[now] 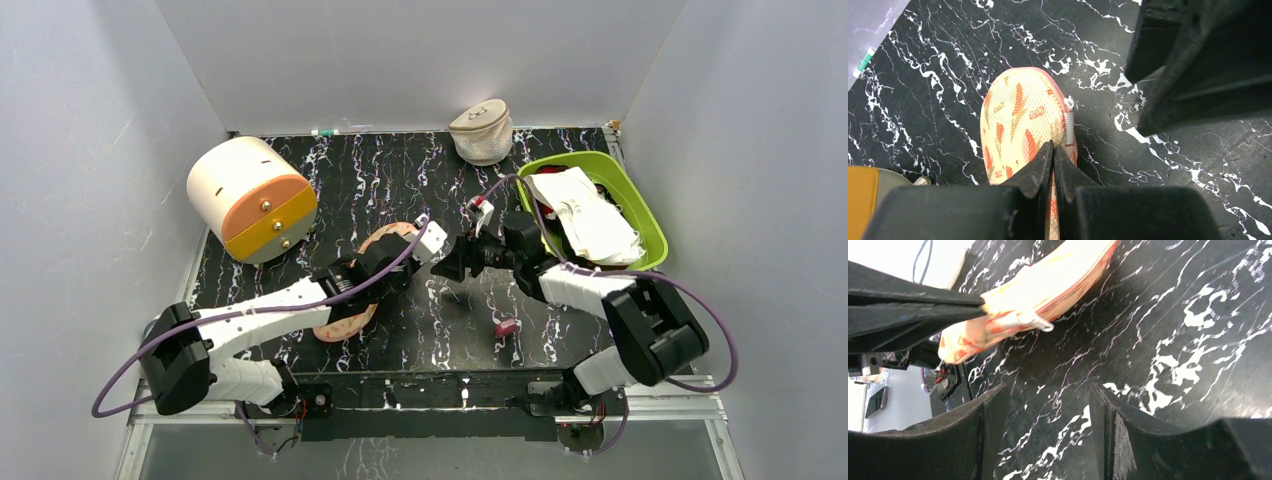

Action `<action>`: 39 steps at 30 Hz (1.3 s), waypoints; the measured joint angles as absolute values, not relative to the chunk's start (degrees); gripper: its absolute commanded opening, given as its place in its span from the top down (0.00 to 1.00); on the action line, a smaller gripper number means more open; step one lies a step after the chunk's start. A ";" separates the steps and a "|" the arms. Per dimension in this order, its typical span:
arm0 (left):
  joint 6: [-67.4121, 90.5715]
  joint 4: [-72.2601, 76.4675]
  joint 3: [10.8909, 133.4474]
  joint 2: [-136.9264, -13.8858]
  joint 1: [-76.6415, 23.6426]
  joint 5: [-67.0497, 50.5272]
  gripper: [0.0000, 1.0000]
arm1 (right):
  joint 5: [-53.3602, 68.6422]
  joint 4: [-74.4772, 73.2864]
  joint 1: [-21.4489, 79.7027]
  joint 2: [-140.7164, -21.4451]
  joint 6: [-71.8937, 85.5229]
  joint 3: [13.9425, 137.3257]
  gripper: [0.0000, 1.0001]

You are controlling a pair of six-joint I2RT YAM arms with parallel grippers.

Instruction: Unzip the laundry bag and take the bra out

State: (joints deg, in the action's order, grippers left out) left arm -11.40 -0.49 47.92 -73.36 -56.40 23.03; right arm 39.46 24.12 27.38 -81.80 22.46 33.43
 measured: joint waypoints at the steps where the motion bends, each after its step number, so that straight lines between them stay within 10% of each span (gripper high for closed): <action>1: -11.40 -0.49 47.94 -72.82 -56.40 23.00 1.00 | 41.12 26.59 26.52 -83.31 22.74 33.74 0.48; 20: -11.40 -0.49 47.94 -71.16 -56.40 21.56 1.00 | 62.46 80.73 22.48 -115.70 53.25 42.61 0.57; 39: -11.40 -0.51 47.92 -71.16 -56.40 20.97 1.00 | 64.90 83.20 22.48 -116.66 64.07 43.31 0.73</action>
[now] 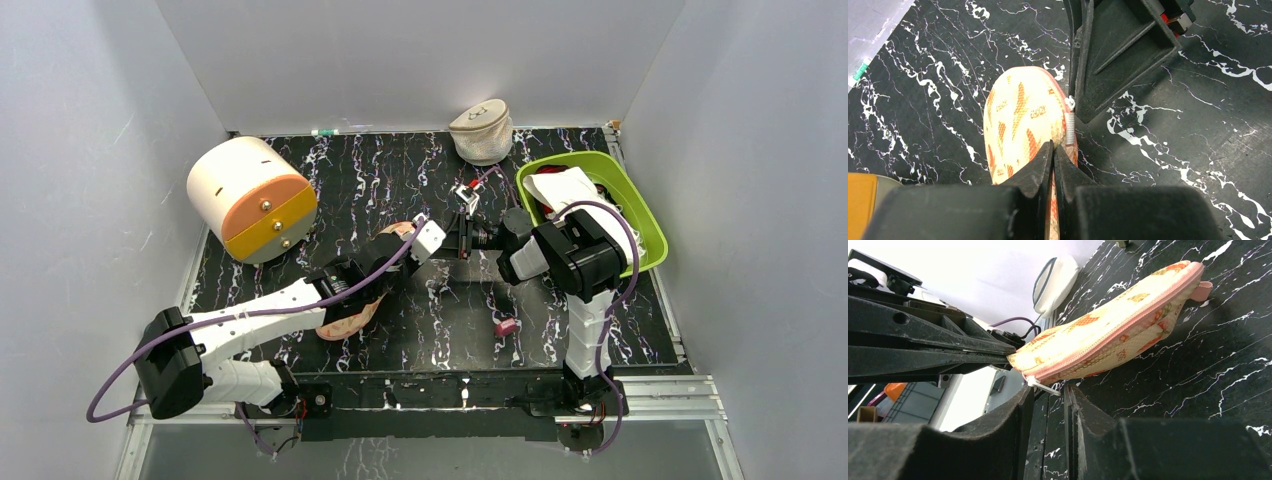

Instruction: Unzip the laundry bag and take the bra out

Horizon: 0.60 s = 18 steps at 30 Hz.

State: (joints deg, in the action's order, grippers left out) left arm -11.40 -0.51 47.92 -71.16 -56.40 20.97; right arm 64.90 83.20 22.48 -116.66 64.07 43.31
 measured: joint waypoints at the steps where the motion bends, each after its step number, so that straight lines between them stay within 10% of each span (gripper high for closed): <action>1: -11.40 -0.49 47.92 -71.16 -56.40 20.95 1.00 | 64.93 83.20 22.48 -116.66 64.20 43.31 0.72; 18: -11.38 -0.49 47.94 -71.16 -56.40 20.49 1.00 | 64.88 83.22 22.48 -116.53 64.82 43.29 0.79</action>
